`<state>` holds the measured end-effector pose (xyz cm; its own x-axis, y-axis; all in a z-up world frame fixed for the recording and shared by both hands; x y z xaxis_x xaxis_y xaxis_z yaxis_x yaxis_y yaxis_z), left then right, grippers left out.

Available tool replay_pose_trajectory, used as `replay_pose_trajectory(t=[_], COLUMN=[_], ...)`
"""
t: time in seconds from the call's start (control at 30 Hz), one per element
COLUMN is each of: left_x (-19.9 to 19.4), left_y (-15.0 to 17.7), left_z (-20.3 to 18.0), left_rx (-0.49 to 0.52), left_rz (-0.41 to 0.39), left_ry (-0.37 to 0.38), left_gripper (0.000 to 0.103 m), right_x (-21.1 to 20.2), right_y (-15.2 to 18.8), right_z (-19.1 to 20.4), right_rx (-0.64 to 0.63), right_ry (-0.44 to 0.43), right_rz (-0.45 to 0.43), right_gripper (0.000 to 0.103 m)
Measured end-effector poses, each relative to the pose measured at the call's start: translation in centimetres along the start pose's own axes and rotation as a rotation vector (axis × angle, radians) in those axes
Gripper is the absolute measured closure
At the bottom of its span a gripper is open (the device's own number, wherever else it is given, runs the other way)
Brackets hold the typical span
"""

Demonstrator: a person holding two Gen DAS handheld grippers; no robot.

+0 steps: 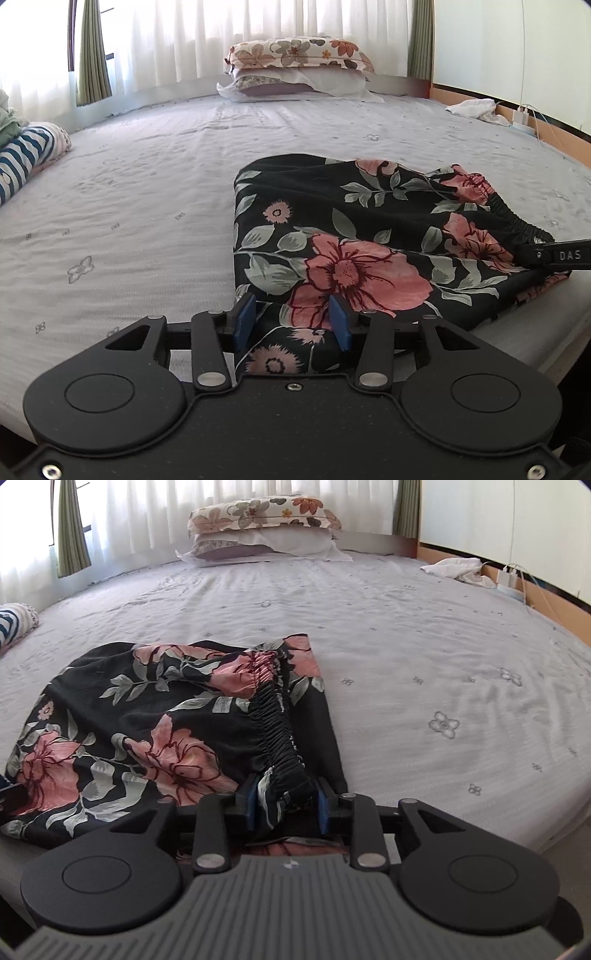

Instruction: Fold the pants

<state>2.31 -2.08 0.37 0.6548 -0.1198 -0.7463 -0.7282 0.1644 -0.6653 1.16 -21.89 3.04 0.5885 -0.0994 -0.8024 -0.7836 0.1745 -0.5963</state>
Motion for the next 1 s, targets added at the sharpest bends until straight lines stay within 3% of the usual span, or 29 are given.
replay_pose_trajectory(t=[0.1,0.23,0.57,0.8,1.0], left_x=[0.3,0.5,0.6,0.5,-0.2], left_y=[-0.2,-0.3,-0.4,0.1,0.7], left_z=[0.2,0.3,0.1,-0.1,0.1], left_rx=[-0.001,0.011,0.014,0.025,0.02], left_rz=[0.012,0.016,0.018,0.027,0.041], left_ry=[-0.005,-0.015,-0.015,-0.01,-0.001], left_gripper=[0.06,0.059,0.058,0.057,0.057], right_x=[-0.2,-1.0,-3.6,-2.7,-2.1], right_y=[0.3,0.4,-1.6,-1.1,-0.2], right_z=[0.4,0.5,0.1,2.5,3.5], right_rx=[-0.011,-0.019,-0.02,-0.079,-0.141], right_ry=[0.008,0.017,0.026,-0.032,0.001], right_rz=[0.003,-0.009,-0.096,-0.069,-0.066], right_gripper=[0.055,0.03,0.019,0.019,0.018])
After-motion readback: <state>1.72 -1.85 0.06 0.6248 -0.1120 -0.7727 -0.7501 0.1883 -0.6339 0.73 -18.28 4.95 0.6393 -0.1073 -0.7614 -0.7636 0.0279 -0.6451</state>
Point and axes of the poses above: each gripper's, at about its wrist camera, not at the fingertips, and x roughly the way its jaws point, z to its left, y to its underside, the point moved 2 cm from there along x, roughly the way its jaws point, and after that the axes turned 12 degrees about z, right-handed, at the moved point
